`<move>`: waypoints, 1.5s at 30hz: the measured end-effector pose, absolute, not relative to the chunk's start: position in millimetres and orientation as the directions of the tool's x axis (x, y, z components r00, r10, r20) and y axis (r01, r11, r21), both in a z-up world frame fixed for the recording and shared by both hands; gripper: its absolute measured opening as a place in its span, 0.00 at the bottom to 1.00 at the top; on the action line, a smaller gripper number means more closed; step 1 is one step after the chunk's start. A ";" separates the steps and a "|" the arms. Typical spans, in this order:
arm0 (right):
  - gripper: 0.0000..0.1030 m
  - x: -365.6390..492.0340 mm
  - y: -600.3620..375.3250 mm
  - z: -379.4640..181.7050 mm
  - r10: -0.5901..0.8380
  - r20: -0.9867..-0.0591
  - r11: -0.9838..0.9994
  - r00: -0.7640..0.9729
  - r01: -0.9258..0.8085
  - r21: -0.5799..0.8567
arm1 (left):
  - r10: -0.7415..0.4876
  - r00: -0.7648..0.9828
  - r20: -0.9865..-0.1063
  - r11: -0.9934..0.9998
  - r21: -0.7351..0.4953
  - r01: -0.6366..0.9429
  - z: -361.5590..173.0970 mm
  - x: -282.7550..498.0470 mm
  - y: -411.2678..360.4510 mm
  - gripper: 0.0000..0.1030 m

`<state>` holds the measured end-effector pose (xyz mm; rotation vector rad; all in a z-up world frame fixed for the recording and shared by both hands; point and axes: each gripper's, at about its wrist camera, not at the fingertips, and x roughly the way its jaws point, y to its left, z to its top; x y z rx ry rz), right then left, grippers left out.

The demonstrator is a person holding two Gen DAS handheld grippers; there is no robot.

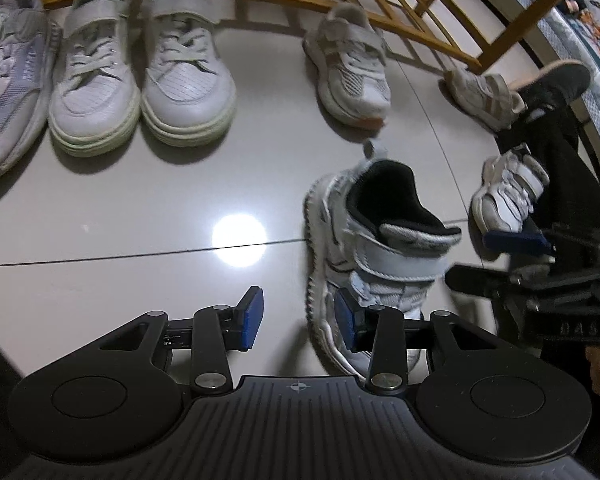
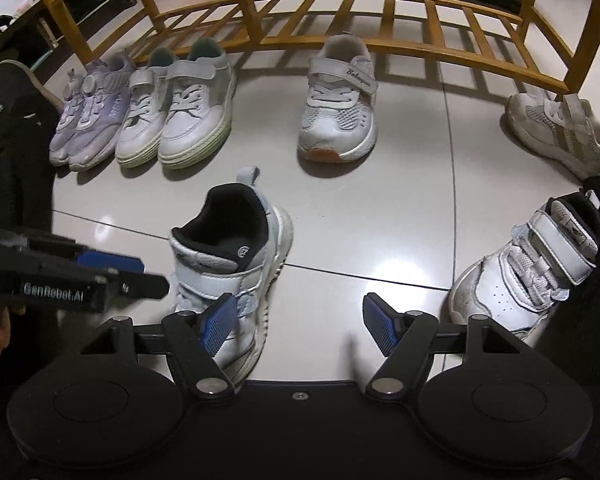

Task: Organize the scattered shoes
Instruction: 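Open the left gripper and withdraw while the right gripper holds the sneaker upright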

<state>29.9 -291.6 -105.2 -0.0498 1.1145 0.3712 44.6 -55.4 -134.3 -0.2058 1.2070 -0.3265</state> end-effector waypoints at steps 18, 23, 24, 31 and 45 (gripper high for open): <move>0.65 33.7 -259.3 -126.9 0.354 -0.869 0.910 0.345 -0.343 0.235 | -0.332 0.346 -0.878 0.943 -0.319 0.097 -129.2 43.1 -47.7 0.44; 0.65 34.7 -254.1 -126.9 0.369 -0.864 0.908 0.344 -0.332 0.255 | -0.321 0.350 -0.880 0.946 -0.313 0.081 -130.1 42.3 -45.3 0.45; 0.65 34.6 -252.9 -126.8 0.370 -0.863 0.908 0.344 -0.331 0.257 | -0.318 0.351 -0.881 0.947 -0.312 0.075 -130.5 42.4 -44.2 0.45; 0.64 36.5 -249.5 -136.2 0.384 -0.866 0.906 0.321 -0.312 0.286 | -0.315 0.365 -0.876 0.946 -0.321 0.047 -129.0 42.4 -36.2 0.48; 0.67 39.6 -272.6 -129.4 0.337 -0.883 0.920 0.327 -0.313 0.235 | -0.313 0.358 -0.879 0.946 -0.323 0.034 -132.5 42.4 -33.6 0.50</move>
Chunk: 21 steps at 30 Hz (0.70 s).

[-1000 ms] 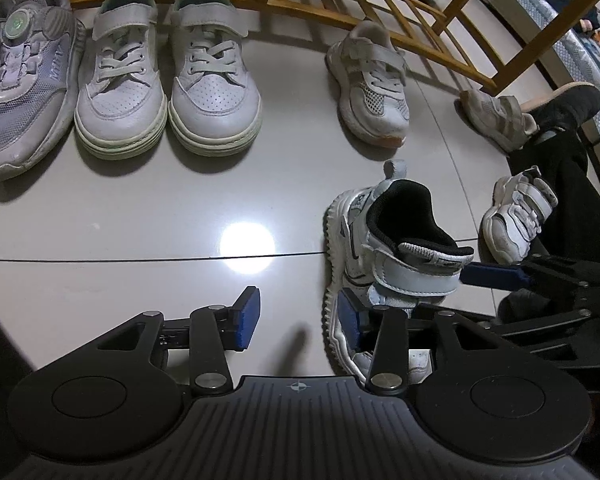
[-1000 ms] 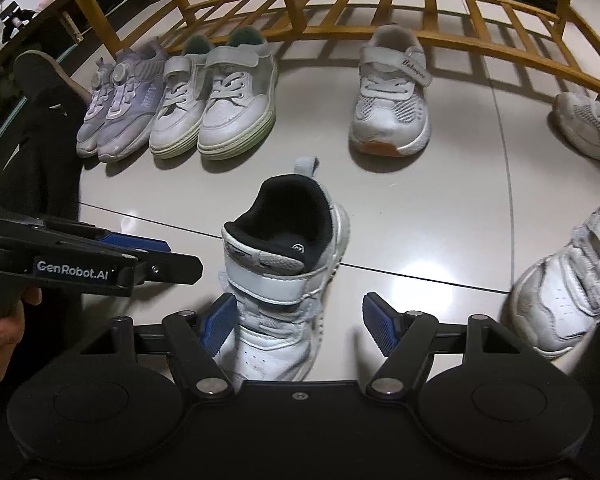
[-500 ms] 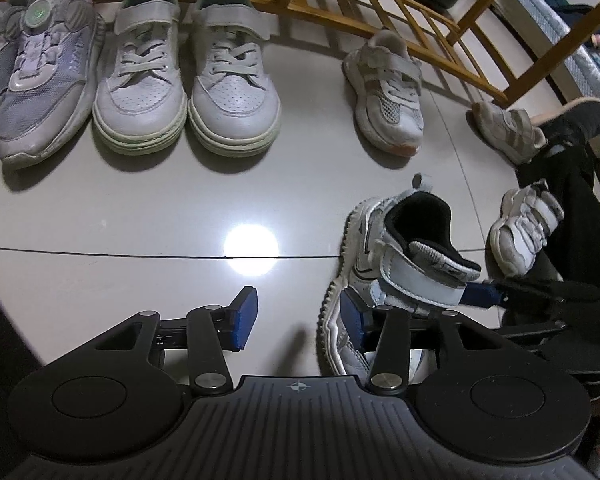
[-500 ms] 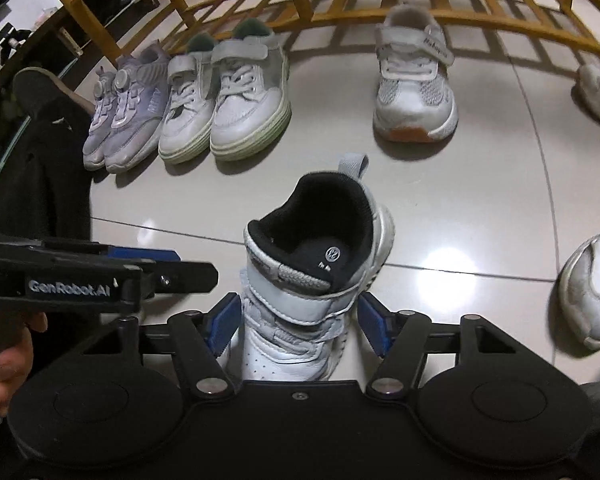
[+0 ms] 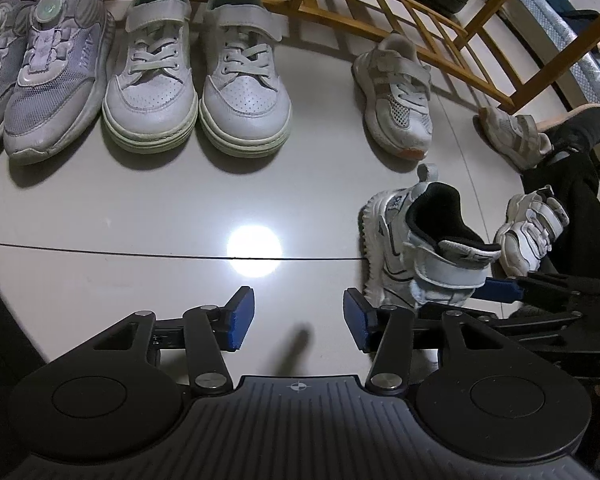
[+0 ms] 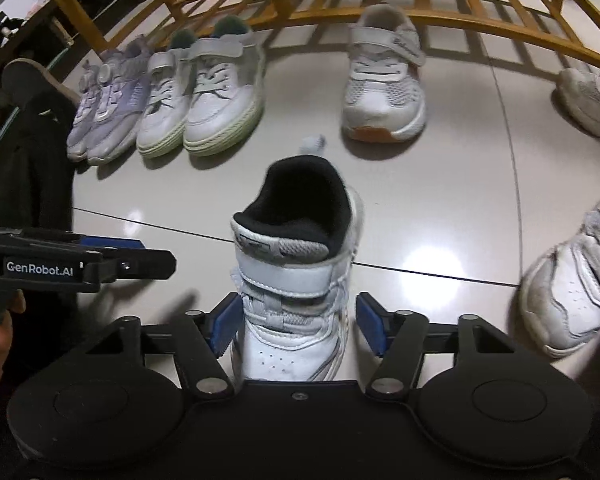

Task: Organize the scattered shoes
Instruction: 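Open the left gripper and withdraw while the right gripper holds the sneaker upright, then carry the sneaker with the right gripper and set it beside the mesh shoe at the rack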

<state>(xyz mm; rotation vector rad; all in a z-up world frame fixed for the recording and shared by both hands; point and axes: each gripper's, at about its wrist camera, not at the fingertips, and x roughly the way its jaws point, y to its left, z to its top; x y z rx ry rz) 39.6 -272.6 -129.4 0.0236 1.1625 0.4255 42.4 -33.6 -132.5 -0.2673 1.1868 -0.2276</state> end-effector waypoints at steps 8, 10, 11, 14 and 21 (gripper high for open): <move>0.74 40.8 -260.4 -131.7 0.343 -0.875 0.919 0.341 -0.313 0.238 | -0.312 0.354 -0.882 0.947 -0.320 0.035 -133.2 41.3 -34.9 0.52; 0.74 43.3 -255.7 -134.7 0.329 -0.877 0.925 0.349 -0.307 0.225 | -0.311 0.354 -0.882 0.946 -0.323 0.028 -133.3 41.5 -33.2 0.52; 0.73 44.5 -254.5 -136.2 0.325 -0.879 0.926 0.350 -0.306 0.220 | -0.311 0.354 -0.882 0.946 -0.323 0.026 -133.4 41.5 -33.0 0.52; 0.64 45.2 -253.6 -138.4 0.311 -0.881 0.928 0.357 -0.316 0.200 | -0.310 0.352 -0.883 0.946 -0.322 0.024 -134.4 41.3 -32.3 0.53; 0.59 44.1 -263.2 -133.6 0.312 -0.878 0.926 0.363 -0.322 0.196 | -0.315 0.341 -0.886 0.945 -0.326 0.026 -138.2 43.3 -32.3 0.53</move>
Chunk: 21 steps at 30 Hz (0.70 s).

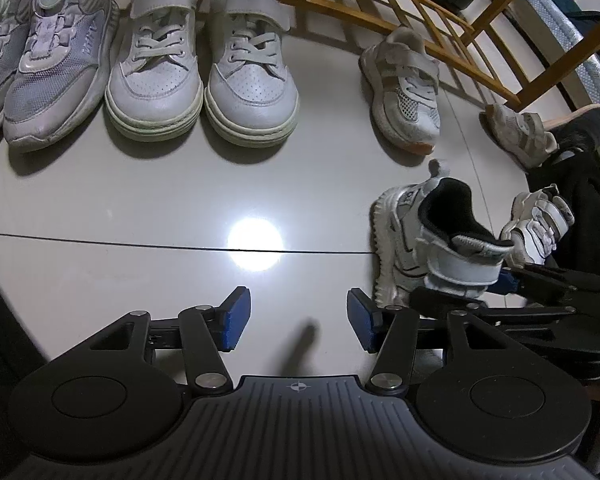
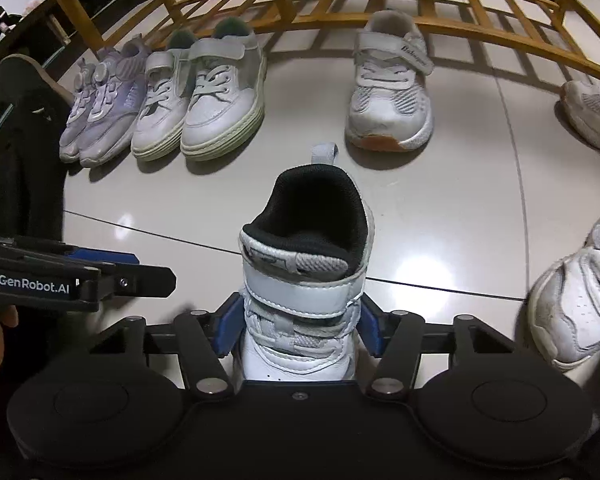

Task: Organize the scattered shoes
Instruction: 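Carry the sneaker with the right gripper and set it beside the mesh shoe at the rack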

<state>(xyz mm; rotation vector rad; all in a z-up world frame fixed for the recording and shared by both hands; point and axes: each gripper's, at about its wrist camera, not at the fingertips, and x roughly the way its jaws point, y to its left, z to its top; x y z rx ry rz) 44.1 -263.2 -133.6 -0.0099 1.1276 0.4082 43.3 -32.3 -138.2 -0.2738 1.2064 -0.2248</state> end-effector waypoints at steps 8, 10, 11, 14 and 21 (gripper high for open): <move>0.59 56.3 -290.6 -112.4 0.297 -0.854 0.942 0.427 -0.275 0.190 | -0.314 0.334 -0.889 0.946 -0.324 0.028 -139.9 45.4 -33.1 0.54; 0.59 64.8 -300.4 -106.1 0.281 -0.847 0.949 0.451 -0.260 0.177 | -0.313 0.331 -0.890 0.946 -0.322 0.028 -141.0 45.1 -33.1 0.54; 0.59 67.5 -303.2 -104.9 0.277 -0.846 0.951 0.456 -0.256 0.173 | -0.312 0.329 -0.891 0.947 -0.321 0.027 -141.6 44.9 -33.2 0.54; 0.59 87.8 -317.9 -97.7 0.245 -0.837 0.960 0.488 -0.244 0.139 | -0.308 0.327 -0.893 0.948 -0.318 0.025 -142.5 44.8 -32.5 0.54; 0.59 138.8 -335.4 -95.9 0.199 -0.822 0.966 0.533 -0.247 0.074 | -0.301 0.310 -0.902 0.951 -0.308 0.027 -147.4 46.7 -35.1 0.54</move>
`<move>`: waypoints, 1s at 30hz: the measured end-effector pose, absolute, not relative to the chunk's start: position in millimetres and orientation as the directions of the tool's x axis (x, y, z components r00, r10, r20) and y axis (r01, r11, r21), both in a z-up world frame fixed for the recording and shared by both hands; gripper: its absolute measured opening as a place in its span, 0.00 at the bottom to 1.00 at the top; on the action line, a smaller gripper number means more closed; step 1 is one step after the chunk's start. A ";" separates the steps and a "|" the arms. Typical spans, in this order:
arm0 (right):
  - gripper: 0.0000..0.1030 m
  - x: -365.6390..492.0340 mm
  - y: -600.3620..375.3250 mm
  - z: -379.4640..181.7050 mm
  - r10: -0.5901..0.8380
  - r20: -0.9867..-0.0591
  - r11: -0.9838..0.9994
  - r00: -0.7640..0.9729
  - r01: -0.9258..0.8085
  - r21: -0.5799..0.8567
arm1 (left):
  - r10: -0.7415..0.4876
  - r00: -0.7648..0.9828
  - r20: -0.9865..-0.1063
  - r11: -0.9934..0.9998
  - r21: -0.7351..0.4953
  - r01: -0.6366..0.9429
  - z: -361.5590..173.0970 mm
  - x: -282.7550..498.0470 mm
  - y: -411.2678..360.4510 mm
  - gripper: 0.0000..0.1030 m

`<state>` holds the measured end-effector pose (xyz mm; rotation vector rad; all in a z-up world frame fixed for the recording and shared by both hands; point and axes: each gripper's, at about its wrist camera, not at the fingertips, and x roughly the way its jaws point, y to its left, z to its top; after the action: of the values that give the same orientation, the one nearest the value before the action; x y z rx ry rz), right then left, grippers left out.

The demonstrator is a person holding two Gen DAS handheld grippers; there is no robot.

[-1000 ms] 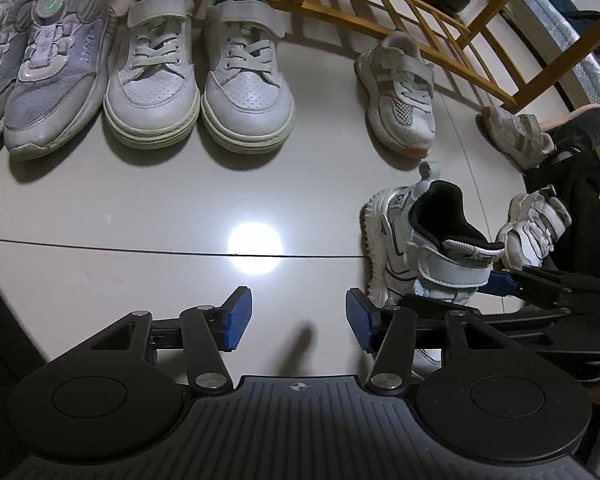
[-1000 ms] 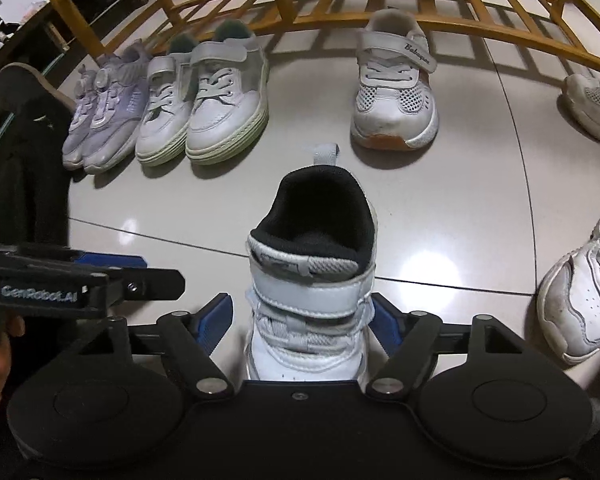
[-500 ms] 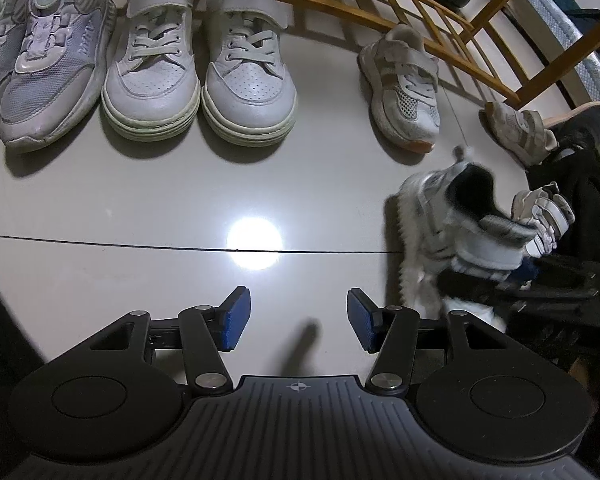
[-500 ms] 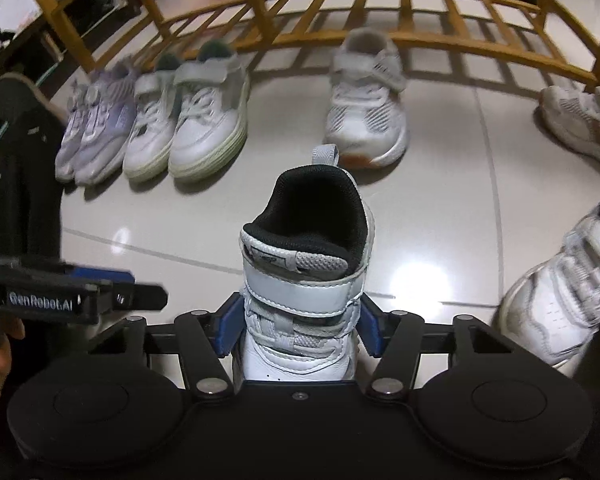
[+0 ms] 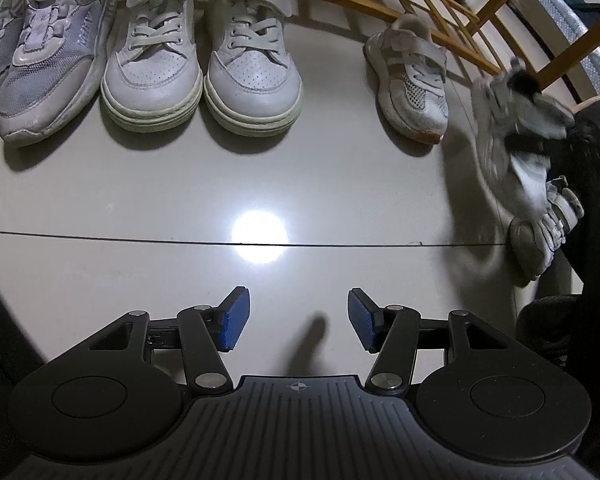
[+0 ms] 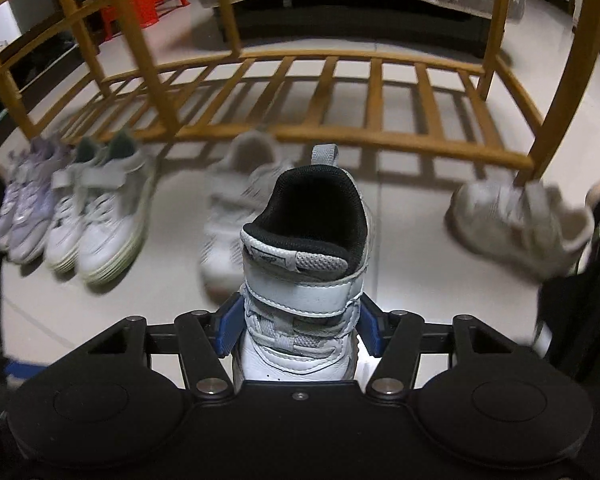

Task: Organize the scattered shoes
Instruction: 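Carry the sneaker with the right gripper and set it beside the mesh shoe at the rack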

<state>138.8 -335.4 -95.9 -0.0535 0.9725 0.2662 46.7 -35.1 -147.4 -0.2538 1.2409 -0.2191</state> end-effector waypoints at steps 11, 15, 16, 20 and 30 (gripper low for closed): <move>0.59 194.8 -335.5 -128.5 0.228 -0.813 0.947 0.536 -0.315 0.058 | -0.291 0.287 -0.913 0.955 -0.297 0.021 -155.6 52.9 -35.6 0.56; 0.60 199.3 -331.3 -129.8 0.234 -0.802 0.940 0.549 -0.337 0.043 | -0.290 0.285 -0.914 0.955 -0.294 0.030 -154.6 52.8 -36.0 0.56; 0.60 201.5 -331.4 -130.3 0.237 -0.800 0.941 0.551 -0.334 0.049 | -0.290 0.285 -0.914 0.955 -0.293 0.031 -154.4 52.9 -36.3 0.57; 0.60 203.7 -334.0 -131.5 0.252 -0.788 0.943 0.561 -0.324 0.071 | -0.289 0.285 -0.914 0.956 -0.292 0.032 -154.5 53.1 -37.3 0.57; 0.60 204.0 -330.3 -133.4 0.235 -0.758 0.947 0.608 -0.318 0.038 | -0.289 0.284 -0.914 0.956 -0.292 0.034 -155.8 51.7 -38.5 0.59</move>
<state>204.0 -330.3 -133.4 -0.1048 0.8599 0.3201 51.7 -38.5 -155.8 -0.2324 1.2678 -0.2187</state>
